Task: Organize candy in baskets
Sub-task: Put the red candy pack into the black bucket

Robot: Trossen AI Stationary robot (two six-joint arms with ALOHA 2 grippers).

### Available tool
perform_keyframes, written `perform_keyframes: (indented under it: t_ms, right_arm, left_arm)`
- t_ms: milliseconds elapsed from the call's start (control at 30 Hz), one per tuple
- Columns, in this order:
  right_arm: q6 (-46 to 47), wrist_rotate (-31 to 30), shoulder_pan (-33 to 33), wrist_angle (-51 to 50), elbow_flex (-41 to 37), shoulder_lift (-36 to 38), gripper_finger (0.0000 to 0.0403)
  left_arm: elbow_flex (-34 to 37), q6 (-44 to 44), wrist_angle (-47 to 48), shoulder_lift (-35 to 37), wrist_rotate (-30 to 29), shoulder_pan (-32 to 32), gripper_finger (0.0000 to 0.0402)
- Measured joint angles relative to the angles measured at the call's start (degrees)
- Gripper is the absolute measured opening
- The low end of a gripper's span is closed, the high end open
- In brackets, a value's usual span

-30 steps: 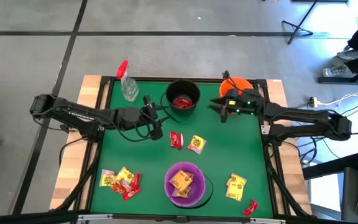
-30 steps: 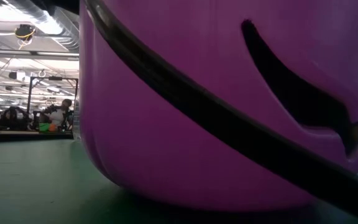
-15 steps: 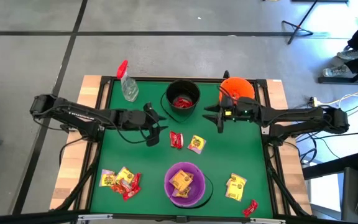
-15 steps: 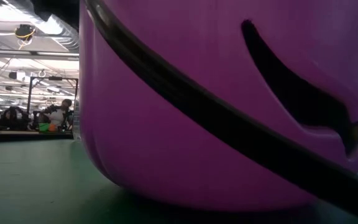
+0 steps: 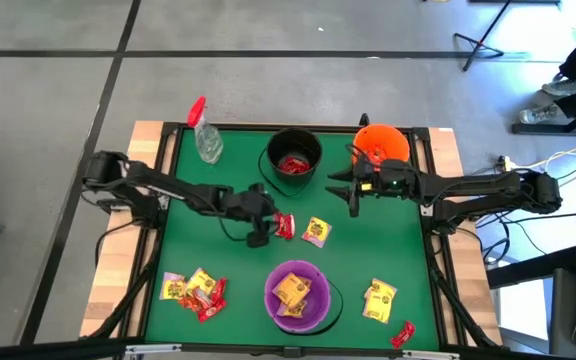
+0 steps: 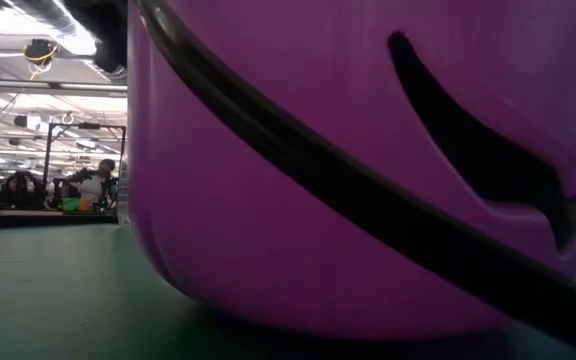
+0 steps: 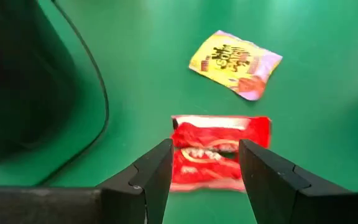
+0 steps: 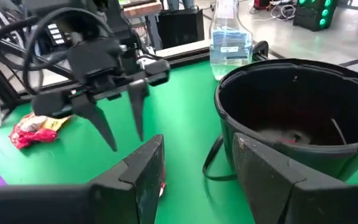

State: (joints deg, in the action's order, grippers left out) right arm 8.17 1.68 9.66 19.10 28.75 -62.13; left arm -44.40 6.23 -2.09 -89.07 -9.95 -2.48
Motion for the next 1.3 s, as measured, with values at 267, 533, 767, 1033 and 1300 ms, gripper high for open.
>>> perform_keyframes:
  t_ms: [267,533,767,1033,1300]
  right_arm:
    - [-1.6,0.3,0.1,-2.3,0.0,0.0,0.0188]
    - [-1.1,-0.9,0.1,-3.1,0.0,0.0,0.0188]
    - [-0.9,-1.7,0.1,-3.0,0.0,0.0,0.0188]
    - [-0.6,-5.9,0.1,-2.8,0.0,0.0,0.0188]
    - [-0.9,-9.2,0.1,-2.6,0.0,0.0,0.0188]
  left_arm:
    - [-4.2,-8.0,3.7,-4.8,7.7,5.4,0.0172]
    - [-4.7,-12.8,7.2,-6.3,9.4,7.1,0.0181]
    - [-4.7,-14.9,7.0,-6.3,7.9,7.0,0.0234]
    - [-4.7,-20.3,5.5,-7.3,10.0,6.8,0.0258]
    - [-4.9,-21.3,-1.2,-14.2,14.6,6.9,0.0259]
